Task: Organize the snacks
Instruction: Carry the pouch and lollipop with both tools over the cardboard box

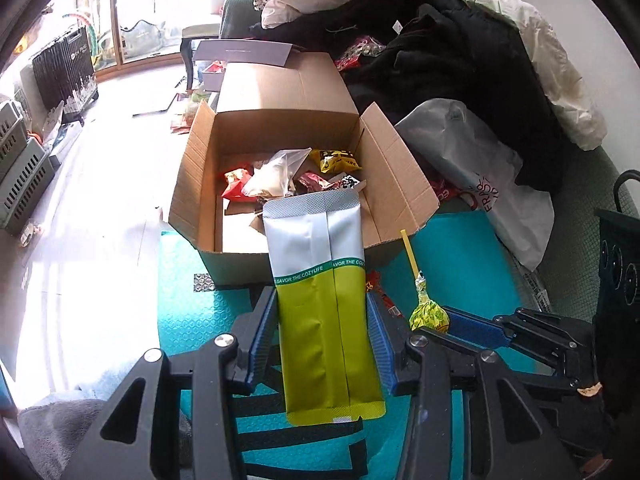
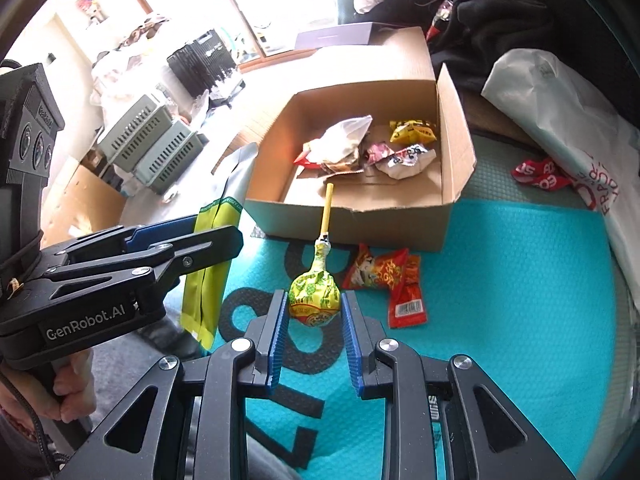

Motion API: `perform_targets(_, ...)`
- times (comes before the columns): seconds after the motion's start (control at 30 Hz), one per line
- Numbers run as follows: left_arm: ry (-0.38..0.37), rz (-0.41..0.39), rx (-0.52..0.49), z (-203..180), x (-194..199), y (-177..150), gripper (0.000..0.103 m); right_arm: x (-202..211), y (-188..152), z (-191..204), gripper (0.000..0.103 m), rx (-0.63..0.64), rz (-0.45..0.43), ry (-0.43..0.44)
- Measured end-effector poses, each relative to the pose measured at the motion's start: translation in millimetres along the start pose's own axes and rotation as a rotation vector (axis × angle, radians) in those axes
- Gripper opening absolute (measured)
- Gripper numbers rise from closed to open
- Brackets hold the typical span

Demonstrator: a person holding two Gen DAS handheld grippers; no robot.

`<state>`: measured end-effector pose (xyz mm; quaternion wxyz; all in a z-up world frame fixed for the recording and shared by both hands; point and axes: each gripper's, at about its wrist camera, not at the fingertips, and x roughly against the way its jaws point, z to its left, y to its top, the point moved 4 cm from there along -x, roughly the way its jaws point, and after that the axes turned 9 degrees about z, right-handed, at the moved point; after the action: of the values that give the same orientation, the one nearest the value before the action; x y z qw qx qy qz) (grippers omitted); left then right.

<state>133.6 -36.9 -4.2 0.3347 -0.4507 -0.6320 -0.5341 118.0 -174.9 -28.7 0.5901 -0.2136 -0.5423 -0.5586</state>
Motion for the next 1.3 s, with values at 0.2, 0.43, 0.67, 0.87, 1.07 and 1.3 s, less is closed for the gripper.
perform_targets(0.2,-0.007,-0.070,-0.008,-1,26,30,0.043,24,27,6,0.026,0.029,-0.058,0.018)
perform_targets(0.43,-0.003,-0.130,-0.016,2,39,66,0.043,43,66,6,0.026,0.055,-0.129,0.010)
perform_targets(0.67,0.013,-0.154,-0.022,12,32,103,0.043,40,107,-3,0.026,0.062,-0.165,-0.006)
perform_targets(0.87,0.029,-0.137,-0.026,28,4,134,0.043,20,141,-20,0.026,0.053,-0.167,-0.038)
perform_targets(1.07,0.043,-0.093,-0.031,49,-41,158,0.043,-17,168,-37,0.026,0.049,-0.146,-0.092)
perform_targets(1.3,0.041,-0.020,-0.021,70,-97,170,0.043,-71,187,-58,0.026,0.009,-0.074,-0.104)
